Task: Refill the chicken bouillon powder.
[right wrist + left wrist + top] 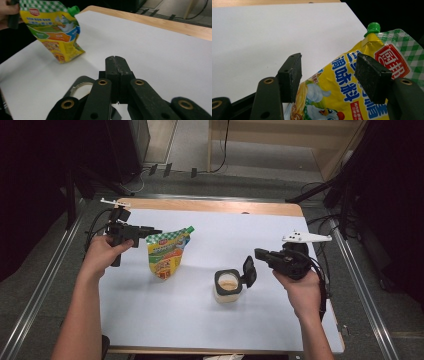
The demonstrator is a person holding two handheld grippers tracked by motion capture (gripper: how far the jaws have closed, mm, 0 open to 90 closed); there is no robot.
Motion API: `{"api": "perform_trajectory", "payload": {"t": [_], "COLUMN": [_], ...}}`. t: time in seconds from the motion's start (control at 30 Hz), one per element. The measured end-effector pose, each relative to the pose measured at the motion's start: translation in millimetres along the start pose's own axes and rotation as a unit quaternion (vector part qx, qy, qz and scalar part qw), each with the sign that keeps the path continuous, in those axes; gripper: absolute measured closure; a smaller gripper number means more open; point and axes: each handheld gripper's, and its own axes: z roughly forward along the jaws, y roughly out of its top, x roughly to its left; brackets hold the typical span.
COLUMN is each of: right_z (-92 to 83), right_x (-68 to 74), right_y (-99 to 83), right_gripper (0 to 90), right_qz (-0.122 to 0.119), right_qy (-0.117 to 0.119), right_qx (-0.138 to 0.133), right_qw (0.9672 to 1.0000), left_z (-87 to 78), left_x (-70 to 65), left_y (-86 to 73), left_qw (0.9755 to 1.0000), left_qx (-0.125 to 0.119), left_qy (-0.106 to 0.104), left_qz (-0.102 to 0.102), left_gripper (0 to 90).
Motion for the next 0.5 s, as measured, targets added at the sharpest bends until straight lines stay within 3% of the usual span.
{"api": "perform_trajectory", "payload": {"t": [0.13,0.33,0.5], "right_z": [4.6,23.6,29.4], "right_x": [-7.1,-10.4,-9.7], "right_y": [-4.6,-14.3,-17.3], "right_gripper": [90.0,90.0,90.0], "right_qz": [0.006,0.012,0.017], "right_qy": [-0.008,0.003,0.01], "right_qx": [0.009,0.037,0.043], "right_qw": [0.9999,0.9992,0.9989], "left_z": [0.7,0.8,1.2], "left_x": [-0.1,0.4,0.3], "left_y": [-0.2,-0.3,-0.5], "left_qw": [1.0,1.0,1.0], "left_qx": [0.0,0.0,0.0], "left_qy": [0.0,0.001,0.001], "left_qz": [-0.002,-0.002,-0.002], "left_gripper": [38.9,38.7,38.7]}}
